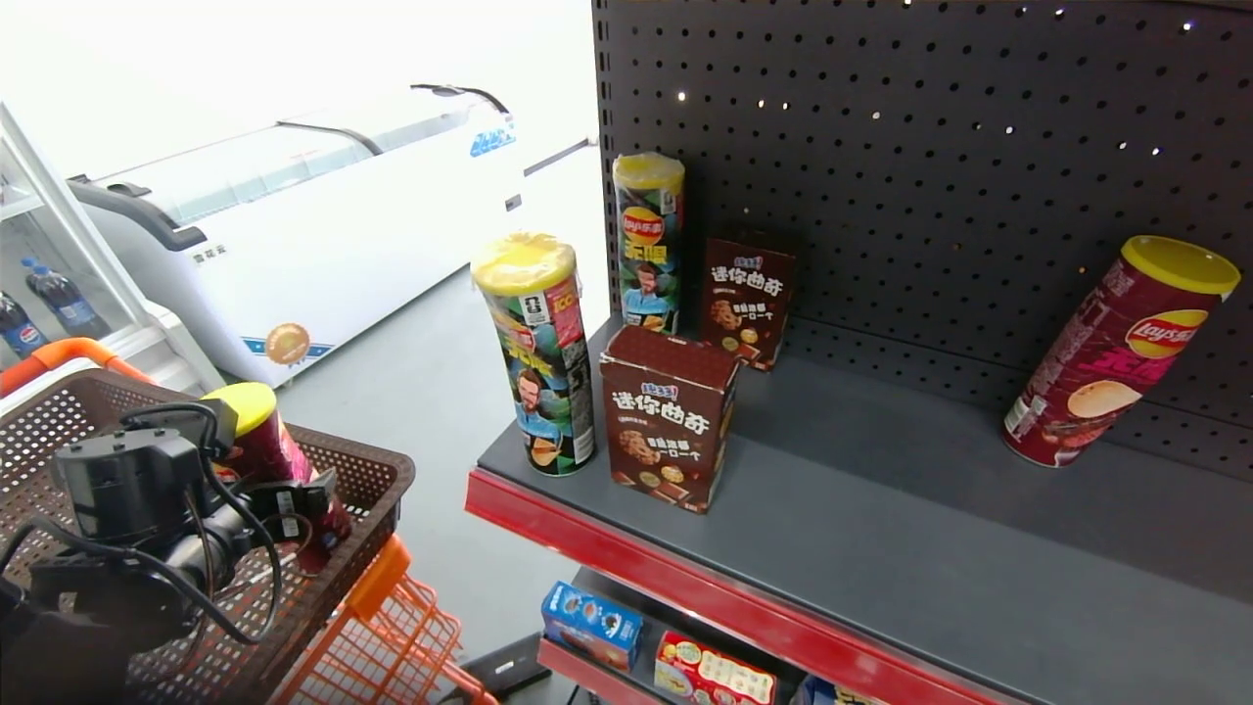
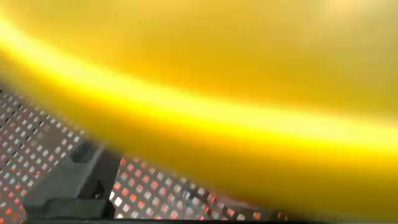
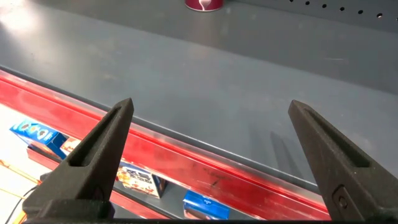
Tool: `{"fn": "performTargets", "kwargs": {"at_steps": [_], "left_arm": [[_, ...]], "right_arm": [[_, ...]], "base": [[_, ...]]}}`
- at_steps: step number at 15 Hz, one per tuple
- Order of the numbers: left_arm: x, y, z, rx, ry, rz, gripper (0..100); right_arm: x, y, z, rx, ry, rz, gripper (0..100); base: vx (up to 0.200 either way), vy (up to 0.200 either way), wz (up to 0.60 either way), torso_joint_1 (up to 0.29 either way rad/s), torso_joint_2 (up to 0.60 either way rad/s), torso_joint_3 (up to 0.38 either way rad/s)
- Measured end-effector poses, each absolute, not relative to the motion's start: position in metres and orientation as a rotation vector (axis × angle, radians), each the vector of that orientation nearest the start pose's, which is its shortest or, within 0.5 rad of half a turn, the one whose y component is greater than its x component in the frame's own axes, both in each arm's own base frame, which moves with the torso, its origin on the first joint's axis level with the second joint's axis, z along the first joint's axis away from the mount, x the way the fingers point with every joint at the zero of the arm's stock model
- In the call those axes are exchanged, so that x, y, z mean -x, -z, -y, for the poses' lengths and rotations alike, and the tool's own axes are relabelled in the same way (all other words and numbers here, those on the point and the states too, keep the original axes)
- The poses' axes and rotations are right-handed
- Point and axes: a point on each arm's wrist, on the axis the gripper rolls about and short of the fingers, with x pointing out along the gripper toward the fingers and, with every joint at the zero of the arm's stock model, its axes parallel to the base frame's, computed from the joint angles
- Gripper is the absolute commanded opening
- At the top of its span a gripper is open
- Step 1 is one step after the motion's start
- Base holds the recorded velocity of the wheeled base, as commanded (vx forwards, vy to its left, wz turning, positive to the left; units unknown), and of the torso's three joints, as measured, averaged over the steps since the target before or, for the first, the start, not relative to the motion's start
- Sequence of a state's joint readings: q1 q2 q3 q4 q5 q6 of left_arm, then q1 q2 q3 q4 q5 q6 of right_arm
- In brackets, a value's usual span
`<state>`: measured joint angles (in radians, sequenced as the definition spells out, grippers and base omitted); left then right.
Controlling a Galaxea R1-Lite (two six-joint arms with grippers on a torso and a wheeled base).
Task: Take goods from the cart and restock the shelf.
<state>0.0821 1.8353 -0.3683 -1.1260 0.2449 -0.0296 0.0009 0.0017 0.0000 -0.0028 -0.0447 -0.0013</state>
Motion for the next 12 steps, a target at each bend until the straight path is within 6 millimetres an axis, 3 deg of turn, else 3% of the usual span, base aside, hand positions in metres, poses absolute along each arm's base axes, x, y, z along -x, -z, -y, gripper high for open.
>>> {"fn": "performTargets", "kwargs": {"at_steps": [6, 7, 12], "left_arm": [[-0.295, -0.088, -0.028, 0.005, -0.321, -0.272, 100], [-0.298, -0.087, -0.028, 0.002, -0.317, -0.262, 0], [-0.305, -0.087, -0.028, -0.005, -0.313, -0.259, 0]], "right_arm": [[0.023, -0.076, 0.001, 0.002, 0.043, 0.001, 100], [0.023, -0.076, 0.001, 0.001, 0.044, 0.001, 100], [0.023, -0.076, 0.001, 0.001, 0.043, 0.001, 100]], "base": [[0.0, 0.0, 0.0, 0.0, 0.0, 0.0], [0.0, 0.0, 0.0, 0.0, 0.0, 0.0], [0.0, 0.0, 0.0, 0.0, 0.0, 0.0]]}}
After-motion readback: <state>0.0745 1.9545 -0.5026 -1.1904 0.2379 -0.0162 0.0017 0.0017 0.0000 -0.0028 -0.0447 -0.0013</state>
